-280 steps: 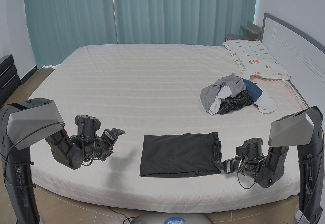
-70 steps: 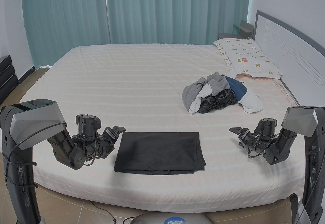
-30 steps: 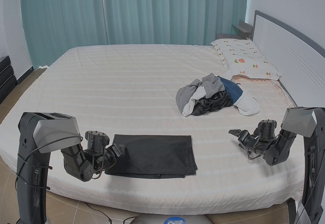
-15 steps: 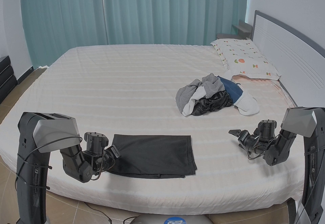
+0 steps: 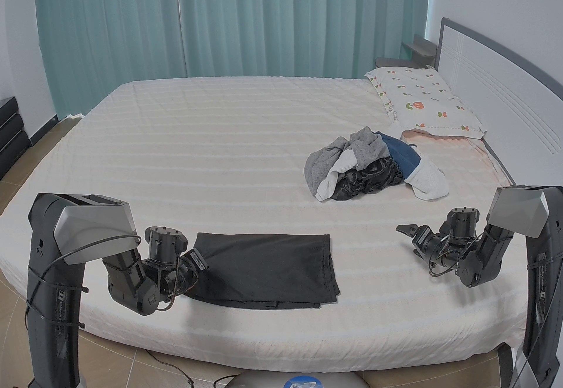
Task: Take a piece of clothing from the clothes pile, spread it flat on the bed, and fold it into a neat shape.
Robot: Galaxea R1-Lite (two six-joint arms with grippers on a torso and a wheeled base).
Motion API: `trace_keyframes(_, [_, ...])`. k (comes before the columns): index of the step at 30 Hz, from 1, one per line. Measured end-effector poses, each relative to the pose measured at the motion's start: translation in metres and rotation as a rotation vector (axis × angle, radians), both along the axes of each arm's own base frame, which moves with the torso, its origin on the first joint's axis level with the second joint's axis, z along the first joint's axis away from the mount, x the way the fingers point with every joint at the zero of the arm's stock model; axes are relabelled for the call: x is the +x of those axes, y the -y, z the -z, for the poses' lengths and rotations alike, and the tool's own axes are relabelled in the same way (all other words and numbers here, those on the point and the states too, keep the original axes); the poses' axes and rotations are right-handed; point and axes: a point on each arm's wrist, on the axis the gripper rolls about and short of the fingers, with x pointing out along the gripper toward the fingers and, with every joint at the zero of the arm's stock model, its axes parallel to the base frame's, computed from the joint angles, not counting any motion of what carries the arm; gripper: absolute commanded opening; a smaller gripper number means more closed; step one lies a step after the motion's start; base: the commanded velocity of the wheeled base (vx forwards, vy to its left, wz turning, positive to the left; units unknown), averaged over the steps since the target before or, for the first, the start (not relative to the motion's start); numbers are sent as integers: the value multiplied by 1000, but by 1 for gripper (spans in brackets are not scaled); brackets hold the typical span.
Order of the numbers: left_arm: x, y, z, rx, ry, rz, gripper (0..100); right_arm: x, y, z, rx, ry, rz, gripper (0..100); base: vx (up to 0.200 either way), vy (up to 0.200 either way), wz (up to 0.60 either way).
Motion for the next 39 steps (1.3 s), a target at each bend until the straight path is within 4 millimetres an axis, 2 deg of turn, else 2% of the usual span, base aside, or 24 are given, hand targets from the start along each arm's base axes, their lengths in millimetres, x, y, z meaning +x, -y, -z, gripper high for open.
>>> trace_keyframes(4, [0, 0, -3, -10, 7, -8, 0, 0, 0, 0, 0, 0, 0, 100, 0, 0, 0])
trace_keyframes(39, [-3, -3, -4, -18, -2, -20, 0, 0, 0, 0, 0, 0, 0, 100, 0, 200, 0])
